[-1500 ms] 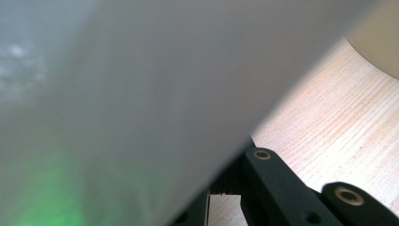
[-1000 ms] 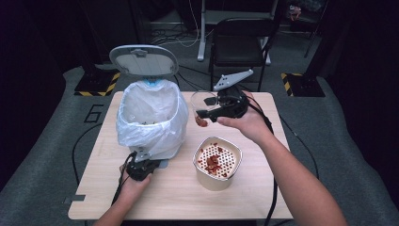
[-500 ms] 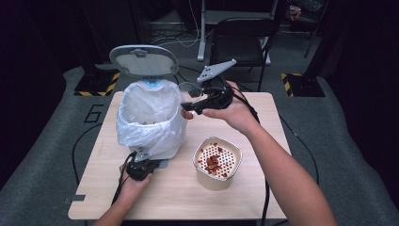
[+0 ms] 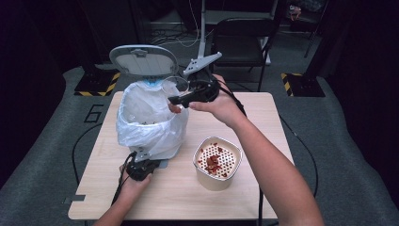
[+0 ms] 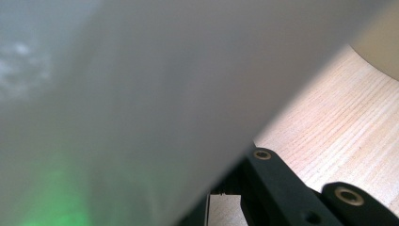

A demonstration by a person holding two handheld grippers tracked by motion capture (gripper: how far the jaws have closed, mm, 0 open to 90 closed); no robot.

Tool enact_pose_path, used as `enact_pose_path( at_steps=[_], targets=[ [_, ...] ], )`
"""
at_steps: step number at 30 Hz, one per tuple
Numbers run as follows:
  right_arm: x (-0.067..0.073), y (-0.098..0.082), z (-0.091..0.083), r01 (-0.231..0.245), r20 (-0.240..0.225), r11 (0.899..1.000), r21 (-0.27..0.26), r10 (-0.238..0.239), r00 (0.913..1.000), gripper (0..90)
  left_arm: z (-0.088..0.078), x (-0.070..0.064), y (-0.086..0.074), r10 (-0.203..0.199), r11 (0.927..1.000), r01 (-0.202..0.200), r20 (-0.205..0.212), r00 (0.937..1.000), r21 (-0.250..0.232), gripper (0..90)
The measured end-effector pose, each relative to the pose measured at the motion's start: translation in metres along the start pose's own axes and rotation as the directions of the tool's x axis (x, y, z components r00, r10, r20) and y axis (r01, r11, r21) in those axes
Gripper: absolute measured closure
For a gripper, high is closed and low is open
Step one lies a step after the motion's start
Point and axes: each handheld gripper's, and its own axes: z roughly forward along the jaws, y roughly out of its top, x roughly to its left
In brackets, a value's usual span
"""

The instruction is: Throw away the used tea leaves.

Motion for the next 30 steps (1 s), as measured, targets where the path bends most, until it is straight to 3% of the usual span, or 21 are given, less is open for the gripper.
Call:
enact_pose_path(
  at_steps=[6, 16, 20, 21, 24, 30],
  targets=[
    [0.003, 0.004, 0.013, -0.015, -0.021, 1.000, -0.008, 0.015, 0.9997, 41.3, 0.000, 0.000, 0.000, -0.001, 1.0000, 0.001, 0.001, 1.0000, -0.001, 90.0],
    [0.008, 0.008, 0.037, 0.008, -0.008, 1.000, 0.011, -0.007, 0.9999, 42.8, 0.001, 0.000, -0.001, -0.008, 0.9999, 0.008, -0.003, 1.0000, -0.010, 90.0],
    [0.010, 0.009, 0.044, 0.012, -0.007, 1.000, 0.008, -0.012, 0.9999, 42.8, -0.001, 0.001, 0.000, 0.003, 0.9999, -0.003, 0.005, 1.0000, 0.010, 90.0],
    [0.010, 0.010, 0.046, 0.013, -0.006, 1.000, 0.003, -0.013, 0.9999, 42.8, 0.001, 0.000, -0.001, -0.009, 0.9999, 0.009, -0.004, 1.0000, -0.013, 90.0],
    [0.011, 0.010, 0.052, 0.022, 0.002, 1.000, 0.003, -0.022, 0.9998, 42.8, 0.001, -0.001, -0.001, -0.011, 0.9998, 0.011, -0.006, 0.9999, -0.017, 90.0],
    [0.013, 0.010, 0.061, 0.023, 0.004, 0.999, 0.021, -0.023, 0.9997, 42.6, 0.000, 0.001, 0.000, 0.006, 1.0000, -0.006, 0.001, 1.0000, -0.002, 90.0]
  ],
)
